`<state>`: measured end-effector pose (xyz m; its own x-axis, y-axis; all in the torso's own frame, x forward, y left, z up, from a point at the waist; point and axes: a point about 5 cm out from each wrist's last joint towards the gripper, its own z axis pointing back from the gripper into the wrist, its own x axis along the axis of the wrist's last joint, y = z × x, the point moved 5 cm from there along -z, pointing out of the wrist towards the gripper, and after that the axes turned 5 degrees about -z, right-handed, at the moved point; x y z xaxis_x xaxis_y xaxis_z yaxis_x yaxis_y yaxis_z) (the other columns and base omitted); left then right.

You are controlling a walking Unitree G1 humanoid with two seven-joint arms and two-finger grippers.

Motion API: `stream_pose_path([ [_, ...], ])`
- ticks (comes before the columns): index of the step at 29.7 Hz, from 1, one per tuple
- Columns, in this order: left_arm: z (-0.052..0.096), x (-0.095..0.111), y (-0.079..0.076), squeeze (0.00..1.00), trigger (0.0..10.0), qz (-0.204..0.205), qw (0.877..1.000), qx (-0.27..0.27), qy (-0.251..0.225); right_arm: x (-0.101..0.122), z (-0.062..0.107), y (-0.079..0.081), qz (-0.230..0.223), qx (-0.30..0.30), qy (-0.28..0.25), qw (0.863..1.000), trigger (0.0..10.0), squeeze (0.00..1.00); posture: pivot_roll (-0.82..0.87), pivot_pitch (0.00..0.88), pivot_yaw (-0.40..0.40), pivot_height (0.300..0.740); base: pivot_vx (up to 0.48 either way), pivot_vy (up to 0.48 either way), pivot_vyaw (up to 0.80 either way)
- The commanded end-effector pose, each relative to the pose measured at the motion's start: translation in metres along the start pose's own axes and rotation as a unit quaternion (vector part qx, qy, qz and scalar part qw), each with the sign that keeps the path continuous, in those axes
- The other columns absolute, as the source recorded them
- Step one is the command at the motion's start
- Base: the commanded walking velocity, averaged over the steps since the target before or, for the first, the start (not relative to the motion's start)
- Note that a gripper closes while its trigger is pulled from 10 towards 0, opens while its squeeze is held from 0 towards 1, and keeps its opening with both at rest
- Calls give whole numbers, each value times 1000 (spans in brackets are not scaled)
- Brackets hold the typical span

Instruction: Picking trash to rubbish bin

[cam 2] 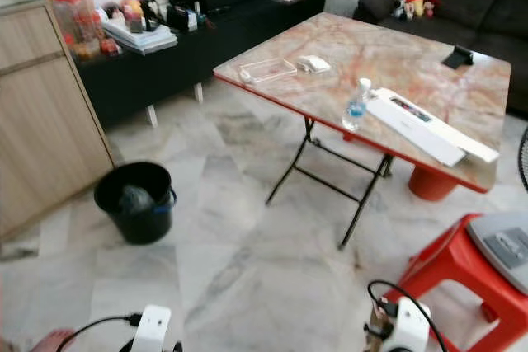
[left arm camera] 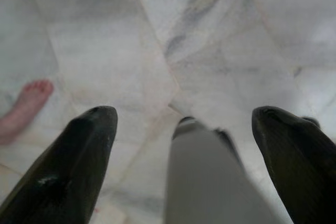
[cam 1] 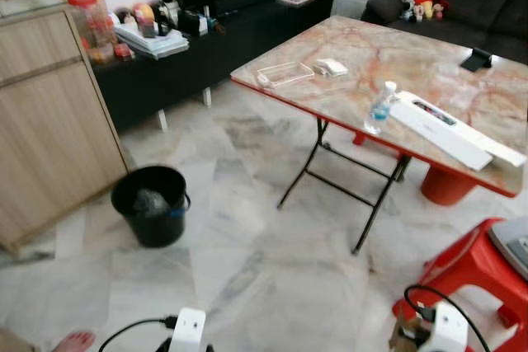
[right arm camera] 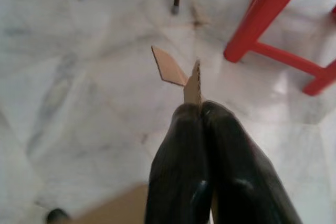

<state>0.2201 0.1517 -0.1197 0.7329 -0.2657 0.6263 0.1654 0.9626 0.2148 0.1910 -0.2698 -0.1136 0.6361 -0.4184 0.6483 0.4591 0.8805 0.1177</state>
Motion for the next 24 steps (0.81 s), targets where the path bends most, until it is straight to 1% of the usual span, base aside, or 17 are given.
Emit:
stream_pose_path([
  [1, 3, -11, -4, 0, 10000, -3, 1000, -5, 17, 5, 0, -6, -4, -8, -7, 1000, 10000, 0, -92, 65, -91, 740, 0, 0, 794],
  [9, 3, -12, -1, 0, 10000, -3, 1000, -2, 16, 2, 1, -7, -5, -9, -5, 1000, 10000, 0, -92, 86, -89, 740, 0, 0, 794],
  [15, 2, -10, 1, 0, 10000, -2, 1000, -1, 15, 2, 0, -5, -3, -9, -3, 1000, 10000, 0, -96, 79, -76, 740, 0, 0, 794],
  [17, 2, -10, 1, 0, 10000, -1, 1000, -1, 16, -2, 0, -3, -7, -4, 6, 1000, 10000, 0, -100, 73, -72, 740, 0, 0, 531],
  [20, 1, -9, 0, 0, 10000, -6, 1000, -4, 16, -3, 1, -5, -17, -12, 5, 1000, 10000, 0, -105, 56, -66, 740, 0, 0, 0],
  [22, 1, -8, 1, 0, 10000, -8, 1000, -4, 15, -5, 1, -5, -15, -12, 8, 1000, 10000, 0, -104, 56, -64, 740, 0, 0, 0],
  [24, 1, -7, 1, 0, 10000, -10, 1000, -4, 15, -5, 1, -5, -12, -10, 9, 1000, 10000, 0, -104, 55, -64, 740, 247, 0, 0],
])
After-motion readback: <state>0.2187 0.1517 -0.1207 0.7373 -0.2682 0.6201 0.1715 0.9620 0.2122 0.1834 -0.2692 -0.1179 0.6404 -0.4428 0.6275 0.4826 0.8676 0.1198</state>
